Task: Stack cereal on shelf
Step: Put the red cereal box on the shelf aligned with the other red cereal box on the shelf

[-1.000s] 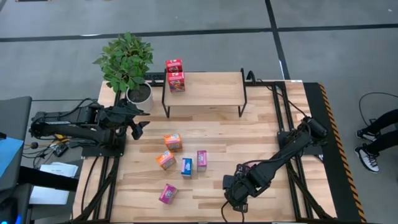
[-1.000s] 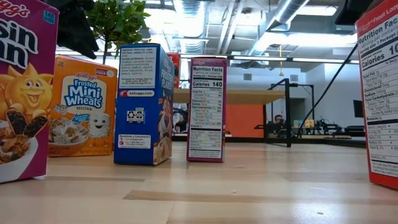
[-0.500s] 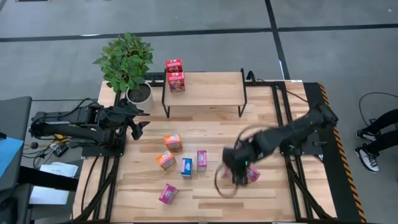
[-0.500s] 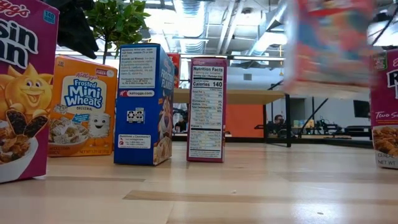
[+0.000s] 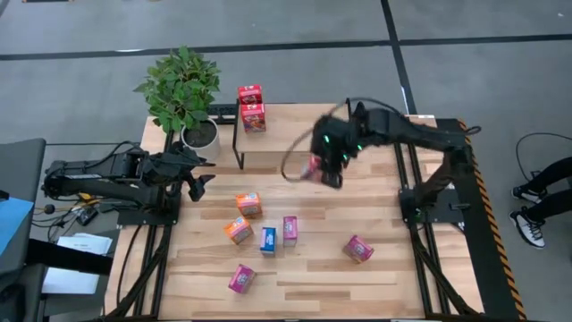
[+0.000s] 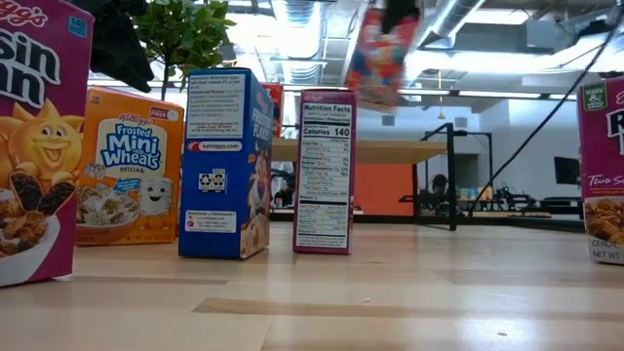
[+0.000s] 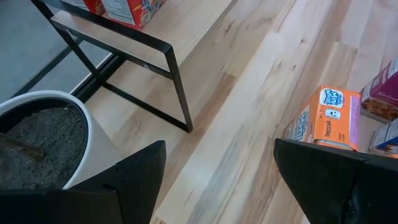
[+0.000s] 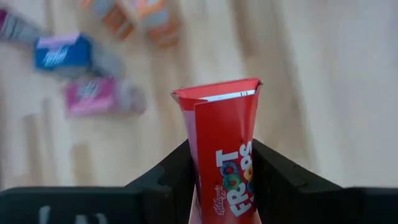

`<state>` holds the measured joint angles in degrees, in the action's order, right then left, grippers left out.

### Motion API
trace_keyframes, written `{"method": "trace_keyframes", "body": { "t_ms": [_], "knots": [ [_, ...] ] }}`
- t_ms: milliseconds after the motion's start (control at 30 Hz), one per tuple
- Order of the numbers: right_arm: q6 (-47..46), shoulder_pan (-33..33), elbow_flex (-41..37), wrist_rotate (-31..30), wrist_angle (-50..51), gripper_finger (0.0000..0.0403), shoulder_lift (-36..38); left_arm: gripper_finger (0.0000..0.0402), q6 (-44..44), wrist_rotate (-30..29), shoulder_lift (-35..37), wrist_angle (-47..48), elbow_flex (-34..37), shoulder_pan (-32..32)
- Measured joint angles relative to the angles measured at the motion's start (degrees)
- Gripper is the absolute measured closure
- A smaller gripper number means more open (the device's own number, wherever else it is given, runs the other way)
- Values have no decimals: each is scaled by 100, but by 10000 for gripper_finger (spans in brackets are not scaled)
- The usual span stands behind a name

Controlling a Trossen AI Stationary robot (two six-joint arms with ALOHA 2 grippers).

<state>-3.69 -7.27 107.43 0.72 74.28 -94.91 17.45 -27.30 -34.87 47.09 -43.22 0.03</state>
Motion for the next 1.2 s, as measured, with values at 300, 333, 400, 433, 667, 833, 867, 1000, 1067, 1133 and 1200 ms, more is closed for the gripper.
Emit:
{"method": "trace_keyframes", "body": {
  "t_ms": [300,333,400,433,667,833,867,1000,1067,1133,1200],
  "knots": [
    [1925,-682,2115,-451,378,243,-1520,111,111,-15,-2,20,0,0],
    [2095,-752,2300,-453,408,242,-1667,111,121,-14,0,20,0,0],
    [2368,-790,2691,-490,418,241,-1986,111,177,-16,0,18,0,0],
    [2475,-811,2775,-504,345,241,-2100,111,222,-16,-2,18,0,0],
    [3001,-866,2646,-544,39,246,-2341,111,462,-14,-1,20,0,0],
    [3128,-888,2646,-526,-50,235,-2352,111,582,-30,-2,16,0,0],
    [3124,-898,2646,-519,-99,231,-2354,111,590,-30,-1,17,0,0],
    [3116,-952,2646,-511,-157,208,-2354,111,636,-47,0,-1,0,0],
    [3117,-988,2646,-469,-131,193,-2354,111,638,-46,0,-9,0,1],
    [3117,-1019,2646,-431,-160,176,-2354,111,639,-47,-2,-8,0,0],
    [3108,-1056,2646,-384,-180,162,-2354,111,640,-49,-2,-6,0,0]
  ]
}}
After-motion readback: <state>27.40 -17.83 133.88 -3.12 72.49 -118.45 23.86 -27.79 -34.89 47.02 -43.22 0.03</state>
